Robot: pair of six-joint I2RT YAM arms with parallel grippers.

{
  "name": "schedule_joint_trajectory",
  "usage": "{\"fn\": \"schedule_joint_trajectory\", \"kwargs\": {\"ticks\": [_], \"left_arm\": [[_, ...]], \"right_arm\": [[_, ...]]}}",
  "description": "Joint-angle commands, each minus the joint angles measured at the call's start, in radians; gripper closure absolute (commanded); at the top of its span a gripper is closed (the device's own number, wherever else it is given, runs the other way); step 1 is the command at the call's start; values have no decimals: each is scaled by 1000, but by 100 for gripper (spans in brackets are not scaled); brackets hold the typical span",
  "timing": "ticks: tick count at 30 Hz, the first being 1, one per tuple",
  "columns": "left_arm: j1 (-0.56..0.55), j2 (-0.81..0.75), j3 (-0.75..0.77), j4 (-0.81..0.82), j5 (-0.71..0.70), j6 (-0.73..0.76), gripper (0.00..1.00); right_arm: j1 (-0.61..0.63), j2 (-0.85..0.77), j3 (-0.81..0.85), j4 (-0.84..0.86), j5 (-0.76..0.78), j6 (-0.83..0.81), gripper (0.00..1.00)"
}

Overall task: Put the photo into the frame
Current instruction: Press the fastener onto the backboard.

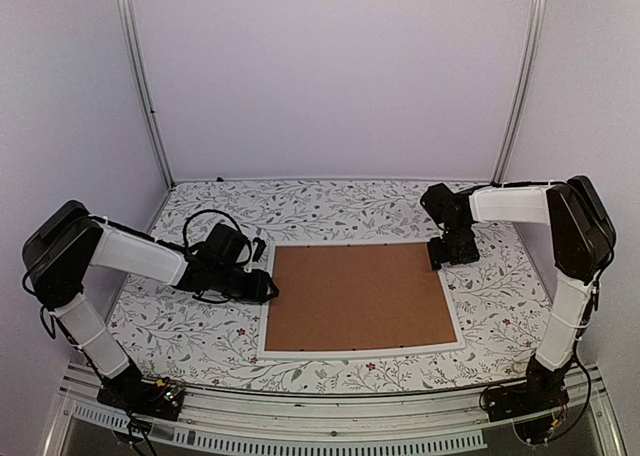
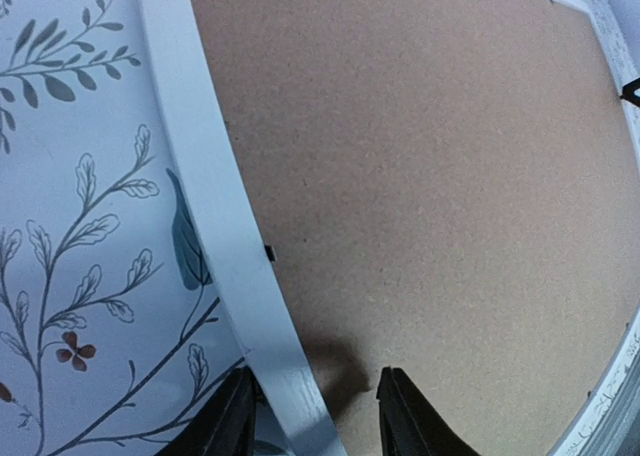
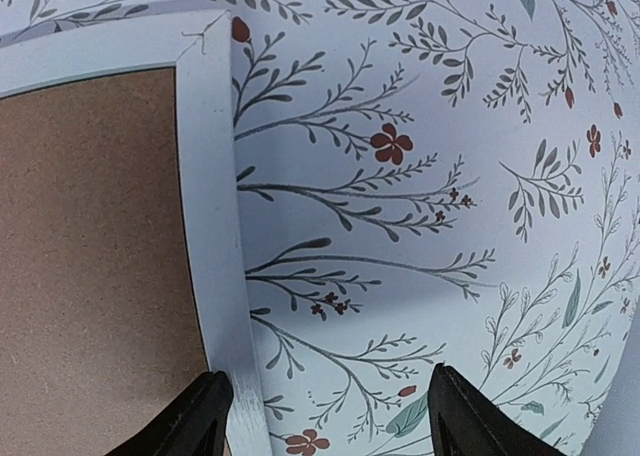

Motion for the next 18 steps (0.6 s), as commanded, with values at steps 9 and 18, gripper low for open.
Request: {"fn": "schedule_joint_trajectory", "kwargs": {"ticks": [9,18], "left_arm": [[-16,23,10,9,-9,-4,57],[-16,20,16,-9,-36,-3,56]], "right_arm": [[114,140,15,-34,-22,80,28],[133,98,28,-22,-5,105,26]]}}
